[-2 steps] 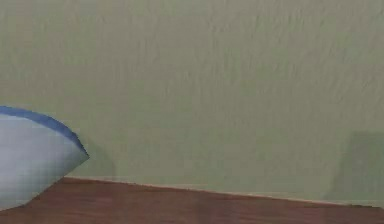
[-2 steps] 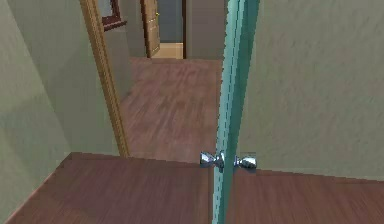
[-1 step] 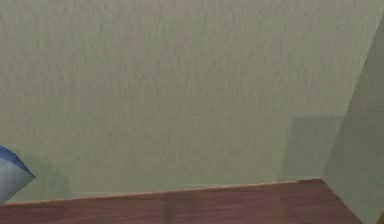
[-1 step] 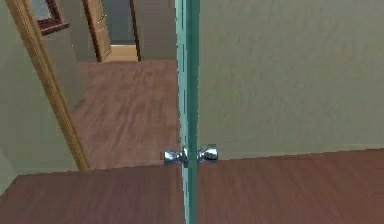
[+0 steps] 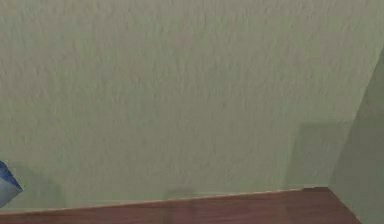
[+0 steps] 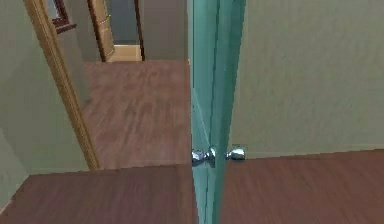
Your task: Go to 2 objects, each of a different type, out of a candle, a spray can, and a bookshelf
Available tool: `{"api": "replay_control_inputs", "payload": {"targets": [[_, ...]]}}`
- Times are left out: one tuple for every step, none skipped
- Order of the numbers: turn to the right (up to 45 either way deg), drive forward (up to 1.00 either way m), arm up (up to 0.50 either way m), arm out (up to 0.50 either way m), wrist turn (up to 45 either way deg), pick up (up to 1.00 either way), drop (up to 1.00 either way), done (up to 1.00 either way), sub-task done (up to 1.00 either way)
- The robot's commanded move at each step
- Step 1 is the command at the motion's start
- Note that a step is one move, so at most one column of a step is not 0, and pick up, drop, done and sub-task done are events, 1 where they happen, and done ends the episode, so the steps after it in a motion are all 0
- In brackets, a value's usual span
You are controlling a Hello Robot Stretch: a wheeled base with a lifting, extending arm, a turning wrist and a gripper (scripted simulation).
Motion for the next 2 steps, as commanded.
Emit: {"api": "replay_control_inputs", "payload": {"targets": [[36.0, 0.00, 0.00, 0.00, 0.0, 0.00, 0.00, 0.00, 0.00], [0.0, 0.40, 0.00, 0.00, 0.0, 0.00, 0.00, 0.00, 0.00]]}}
